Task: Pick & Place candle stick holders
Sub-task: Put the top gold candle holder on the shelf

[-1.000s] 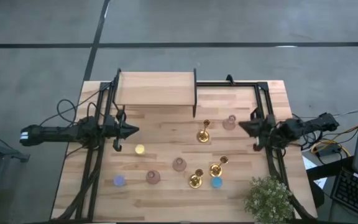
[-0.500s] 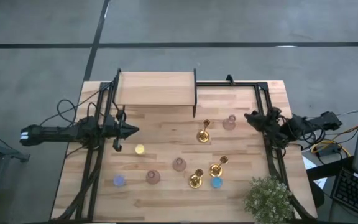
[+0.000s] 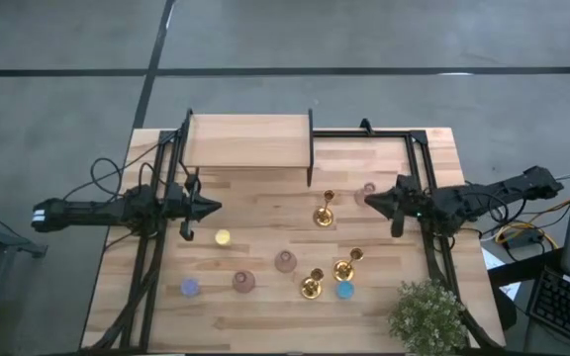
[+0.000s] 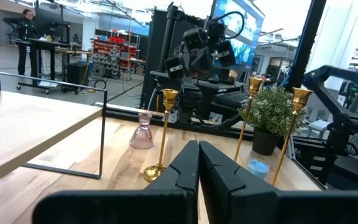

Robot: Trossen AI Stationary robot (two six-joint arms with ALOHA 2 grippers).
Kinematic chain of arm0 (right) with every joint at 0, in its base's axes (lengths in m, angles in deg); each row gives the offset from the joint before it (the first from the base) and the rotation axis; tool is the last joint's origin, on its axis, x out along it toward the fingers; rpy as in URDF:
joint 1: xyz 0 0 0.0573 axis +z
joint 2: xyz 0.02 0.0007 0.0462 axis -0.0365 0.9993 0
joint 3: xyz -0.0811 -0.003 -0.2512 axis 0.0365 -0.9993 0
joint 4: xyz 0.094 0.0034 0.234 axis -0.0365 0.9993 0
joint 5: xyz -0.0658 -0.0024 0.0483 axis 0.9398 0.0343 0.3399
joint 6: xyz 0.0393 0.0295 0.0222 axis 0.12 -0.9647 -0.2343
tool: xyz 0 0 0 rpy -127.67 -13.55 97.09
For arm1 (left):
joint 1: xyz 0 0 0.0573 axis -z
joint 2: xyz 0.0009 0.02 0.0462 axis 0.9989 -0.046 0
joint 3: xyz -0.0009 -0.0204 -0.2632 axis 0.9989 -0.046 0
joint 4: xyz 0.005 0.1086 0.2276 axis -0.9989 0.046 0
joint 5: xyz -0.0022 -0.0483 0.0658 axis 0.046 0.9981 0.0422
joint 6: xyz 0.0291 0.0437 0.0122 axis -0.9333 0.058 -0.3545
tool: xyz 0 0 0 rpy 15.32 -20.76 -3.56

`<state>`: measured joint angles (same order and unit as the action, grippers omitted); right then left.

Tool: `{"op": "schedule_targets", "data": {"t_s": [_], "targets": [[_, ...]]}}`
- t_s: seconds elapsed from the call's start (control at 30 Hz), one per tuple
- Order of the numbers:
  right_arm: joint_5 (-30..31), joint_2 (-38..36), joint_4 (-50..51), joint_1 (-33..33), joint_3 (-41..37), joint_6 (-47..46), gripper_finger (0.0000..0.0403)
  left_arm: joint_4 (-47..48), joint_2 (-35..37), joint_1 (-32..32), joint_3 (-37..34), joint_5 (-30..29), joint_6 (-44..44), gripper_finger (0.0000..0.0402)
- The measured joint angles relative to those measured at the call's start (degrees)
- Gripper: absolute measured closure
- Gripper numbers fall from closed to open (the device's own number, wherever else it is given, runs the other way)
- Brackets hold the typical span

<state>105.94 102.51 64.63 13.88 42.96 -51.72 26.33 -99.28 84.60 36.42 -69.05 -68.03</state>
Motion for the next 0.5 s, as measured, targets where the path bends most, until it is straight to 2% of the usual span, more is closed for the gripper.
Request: {"op": "schedule_targets", "data": {"t_s": [0.27,0.5], "targets": [[1.28,15.66,1.88,-4.00,6.44,-4.19,0.0221,0.03,0.00,0.01,0.01,0.02,-0.01,0.0387],[1.15,25.79,1.81,-4.27,10.10,-5.07,0.0188,0.02,0.00,0.01,0.01,0.00,-0.01,0.0387]]}}
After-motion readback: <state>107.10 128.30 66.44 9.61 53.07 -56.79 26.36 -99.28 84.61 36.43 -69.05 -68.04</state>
